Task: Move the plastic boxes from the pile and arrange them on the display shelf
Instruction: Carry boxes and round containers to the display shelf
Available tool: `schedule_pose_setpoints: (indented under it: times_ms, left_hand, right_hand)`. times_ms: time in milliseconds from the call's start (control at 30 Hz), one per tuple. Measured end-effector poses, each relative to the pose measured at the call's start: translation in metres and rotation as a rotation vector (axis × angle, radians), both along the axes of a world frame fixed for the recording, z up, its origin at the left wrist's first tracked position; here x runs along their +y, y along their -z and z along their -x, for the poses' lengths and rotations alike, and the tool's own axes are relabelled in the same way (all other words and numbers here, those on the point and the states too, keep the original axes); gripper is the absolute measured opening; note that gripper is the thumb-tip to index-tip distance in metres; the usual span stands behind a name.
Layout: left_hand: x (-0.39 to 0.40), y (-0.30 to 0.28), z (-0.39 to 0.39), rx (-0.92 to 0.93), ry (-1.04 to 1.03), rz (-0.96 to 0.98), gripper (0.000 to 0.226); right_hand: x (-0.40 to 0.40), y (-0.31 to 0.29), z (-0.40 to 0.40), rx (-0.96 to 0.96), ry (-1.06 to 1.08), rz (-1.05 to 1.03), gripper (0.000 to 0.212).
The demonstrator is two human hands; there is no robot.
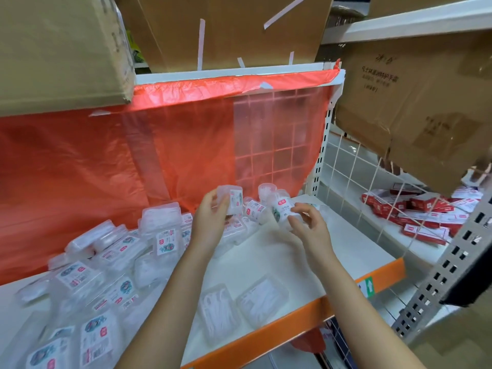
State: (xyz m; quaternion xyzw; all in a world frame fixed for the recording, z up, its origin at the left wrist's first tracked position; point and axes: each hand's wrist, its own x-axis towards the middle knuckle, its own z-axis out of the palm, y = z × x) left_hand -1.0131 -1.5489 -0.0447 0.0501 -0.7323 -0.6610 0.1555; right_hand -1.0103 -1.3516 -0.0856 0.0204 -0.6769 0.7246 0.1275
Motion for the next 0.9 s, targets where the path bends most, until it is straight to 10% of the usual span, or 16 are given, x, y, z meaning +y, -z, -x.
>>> schedule_pose_setpoints:
  times_ms: [167,367,733,900]
  left_hand:
    - [0.003,-0.006,-0.028,0.015,0.080,-0.411,0.028]
    - [0.001,0.004,-0.051,0.039,0.154,-0.438,0.026]
    - [-0.011,0.013,-0.062,0.059,0.226,-0.292,0.068]
    - [-0.015,0.005,-0.059,0.025,0.087,-0.424,0.034]
  right_hand:
    - [-0.010,-0.014,-0.021,-0.072,-0.211,0.473,0.018]
    - [-0.018,-0.022,-0.035,-0.206,-0.337,0.804,0.032]
    - [-0.031,-0.009,-0.034,-0.251,-0.415,0.735,0.033]
    - [-0.033,-0.006,-0.034,-0.278,-0.446,0.679,0.068]
